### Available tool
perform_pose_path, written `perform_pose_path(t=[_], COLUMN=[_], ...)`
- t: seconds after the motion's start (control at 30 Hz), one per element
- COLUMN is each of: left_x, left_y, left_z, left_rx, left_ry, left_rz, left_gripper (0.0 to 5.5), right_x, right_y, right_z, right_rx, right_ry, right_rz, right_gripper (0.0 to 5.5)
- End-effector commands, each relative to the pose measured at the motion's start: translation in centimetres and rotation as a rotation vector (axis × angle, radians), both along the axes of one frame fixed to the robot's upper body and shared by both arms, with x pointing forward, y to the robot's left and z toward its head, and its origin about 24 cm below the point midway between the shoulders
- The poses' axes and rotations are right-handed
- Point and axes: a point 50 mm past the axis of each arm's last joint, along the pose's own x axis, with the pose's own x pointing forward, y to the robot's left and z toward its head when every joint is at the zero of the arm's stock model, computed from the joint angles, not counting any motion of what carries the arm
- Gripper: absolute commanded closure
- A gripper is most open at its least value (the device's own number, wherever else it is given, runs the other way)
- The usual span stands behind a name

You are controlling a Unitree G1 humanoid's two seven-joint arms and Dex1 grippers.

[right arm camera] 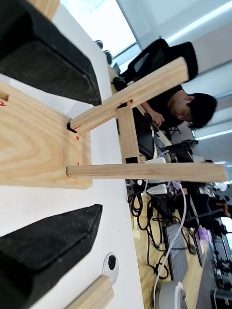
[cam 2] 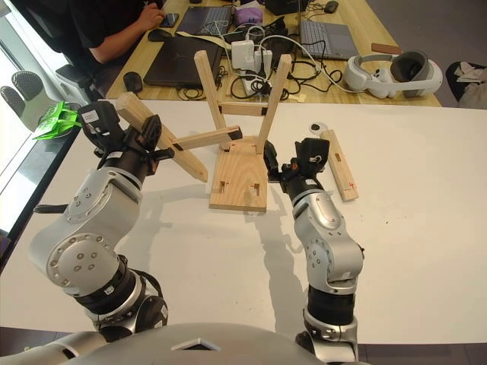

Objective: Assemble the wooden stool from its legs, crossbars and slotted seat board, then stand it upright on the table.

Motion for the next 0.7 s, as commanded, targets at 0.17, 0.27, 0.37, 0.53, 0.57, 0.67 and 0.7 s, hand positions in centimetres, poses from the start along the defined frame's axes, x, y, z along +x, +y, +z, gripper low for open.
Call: perform_pose_path(t=[0.17,0.27,0.37,0.53,0.57,0.67,0.7], left_x=[-0.07,0.02,0.11,0.15,0.19,0.33,0.32], left_y=[-0.5,-0.62,-0.58,-0.7,-0.7,-0.53,-0.45], left_z=[-0.36,-0.23,-0.19,-0.28,-0.32,-0.13,-0.14], left_rx=[0.015,0.021,0.023,0.023,0.023,0.024,0.023], left_ry=[-0.005,-0.015,-0.019,-0.019,-0.018,-0.029,-0.029], left_rz=[-0.016,-0.022,-0.021,-0.025,-0.026,-0.016,-0.01], left_gripper=[4.46,4.46,4.46,4.46,4.46,4.46,4.46], right_x=[-1.49,-1.5,-1.37,-1.35,-1.33,-1.18,-1.11], right_y=[0.82,0.94,0.8,0.82,0.85,0.88,0.94], right_z=[0.15,0.24,0.44,0.5,0.53,0.68,0.75], right_rx=[0.05,0.053,0.054,0.048,0.049,0.049,0.048], right_ry=[-0.009,-0.012,-0.02,-0.026,-0.028,-0.034,-0.036], right_rz=[-0.093,-0.096,-0.105,-0.112,-0.116,-0.12,-0.115], right_gripper=[1.71,1.71,1.71,1.71,1.71,1.71,1.71])
